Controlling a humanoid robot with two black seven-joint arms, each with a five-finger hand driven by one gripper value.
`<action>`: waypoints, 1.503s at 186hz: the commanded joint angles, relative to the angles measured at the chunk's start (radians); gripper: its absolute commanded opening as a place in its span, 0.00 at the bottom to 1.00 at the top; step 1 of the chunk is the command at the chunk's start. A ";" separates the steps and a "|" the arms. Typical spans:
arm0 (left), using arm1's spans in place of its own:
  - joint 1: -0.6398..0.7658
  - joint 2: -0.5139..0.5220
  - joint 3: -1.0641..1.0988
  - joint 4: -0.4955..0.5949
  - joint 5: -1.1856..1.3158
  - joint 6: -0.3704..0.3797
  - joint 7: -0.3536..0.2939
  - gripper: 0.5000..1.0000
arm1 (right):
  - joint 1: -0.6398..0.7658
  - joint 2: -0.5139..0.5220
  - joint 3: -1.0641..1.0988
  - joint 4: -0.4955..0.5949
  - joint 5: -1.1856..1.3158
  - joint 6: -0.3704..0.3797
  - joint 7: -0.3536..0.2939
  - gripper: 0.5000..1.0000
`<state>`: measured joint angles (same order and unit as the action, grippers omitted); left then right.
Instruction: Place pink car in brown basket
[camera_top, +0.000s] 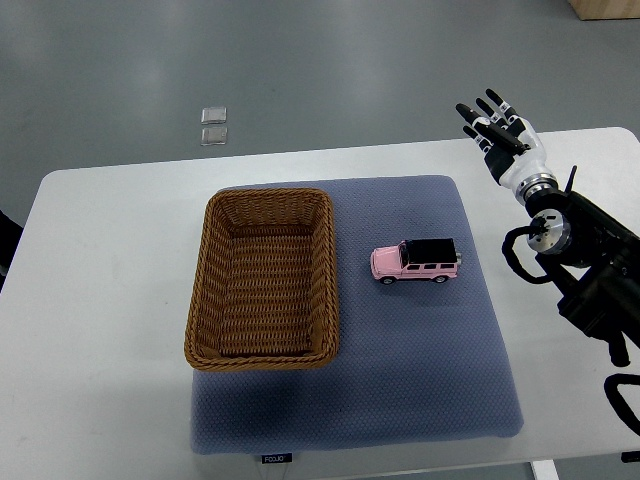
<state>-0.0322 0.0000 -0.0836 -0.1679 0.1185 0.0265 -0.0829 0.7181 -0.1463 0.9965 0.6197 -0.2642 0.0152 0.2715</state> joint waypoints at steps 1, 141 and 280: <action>0.000 0.000 0.001 0.001 0.001 0.001 0.000 1.00 | 0.000 -0.001 0.001 -0.001 0.000 -0.001 0.000 0.82; 0.009 0.000 0.008 0.004 0.001 0.000 0.002 1.00 | 0.018 0.002 0.007 0.000 0.006 0.000 0.000 0.82; 0.009 0.000 0.008 0.002 0.001 -0.002 0.002 1.00 | 0.084 -0.068 -0.150 0.031 -0.035 -0.020 -0.046 0.82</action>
<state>-0.0230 0.0000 -0.0751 -0.1657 0.1197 0.0250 -0.0813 0.7718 -0.1907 0.9471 0.6434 -0.2771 -0.0053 0.2479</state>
